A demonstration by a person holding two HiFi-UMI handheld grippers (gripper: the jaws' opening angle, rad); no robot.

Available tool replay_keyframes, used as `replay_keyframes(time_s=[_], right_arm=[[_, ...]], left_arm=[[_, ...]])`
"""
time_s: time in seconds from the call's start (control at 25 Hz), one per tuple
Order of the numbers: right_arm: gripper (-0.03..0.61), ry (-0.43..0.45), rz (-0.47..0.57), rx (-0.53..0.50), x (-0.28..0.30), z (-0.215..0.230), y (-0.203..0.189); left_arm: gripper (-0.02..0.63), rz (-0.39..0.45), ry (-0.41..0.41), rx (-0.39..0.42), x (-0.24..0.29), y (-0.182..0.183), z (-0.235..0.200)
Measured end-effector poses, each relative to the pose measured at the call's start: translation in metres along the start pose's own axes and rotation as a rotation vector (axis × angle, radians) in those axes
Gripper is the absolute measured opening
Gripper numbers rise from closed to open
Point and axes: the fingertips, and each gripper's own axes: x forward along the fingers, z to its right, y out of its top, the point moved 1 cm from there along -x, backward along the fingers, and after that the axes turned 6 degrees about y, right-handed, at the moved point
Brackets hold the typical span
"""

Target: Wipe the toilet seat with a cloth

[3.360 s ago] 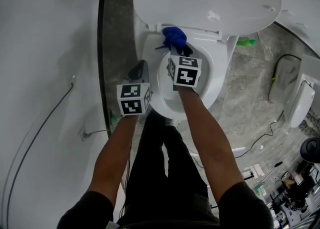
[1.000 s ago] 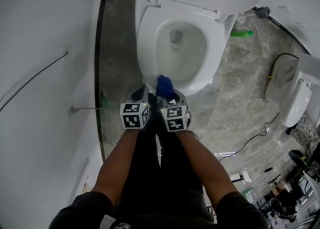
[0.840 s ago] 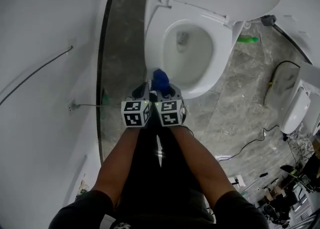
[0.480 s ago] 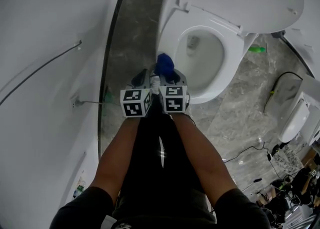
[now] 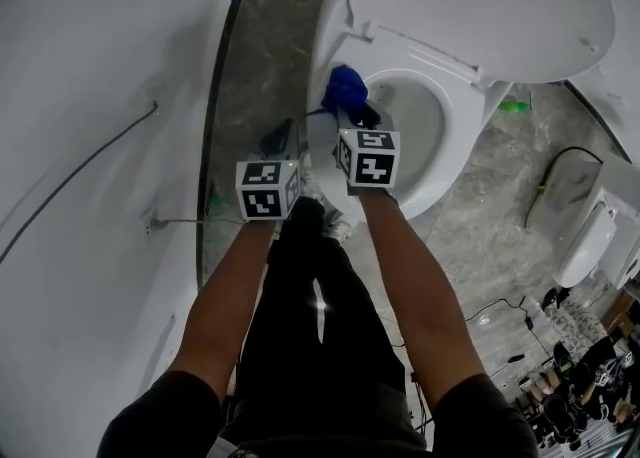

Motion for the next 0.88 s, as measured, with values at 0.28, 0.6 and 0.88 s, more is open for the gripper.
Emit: replay_keyframes(time_s=[0.28,0.6,0.88], right_arm=[[0.091,-0.057,0.018,0.039,0.002,0.043,0.034],[0.092,-0.059,0.206,-0.08,-0.075,0.031,0.072],[0.091,-0.117,0.449,-0.069,-0.263,-0.014,0.047]], left_arm=[[0.009,0.012,-0.06,0.074,0.02,0.04,0.023],[0.009,0.056,-0.09,0.085,-0.002,0.062,0.047],[0.009,0.193,-0.138,0.072,-0.108,0.078,0.095]])
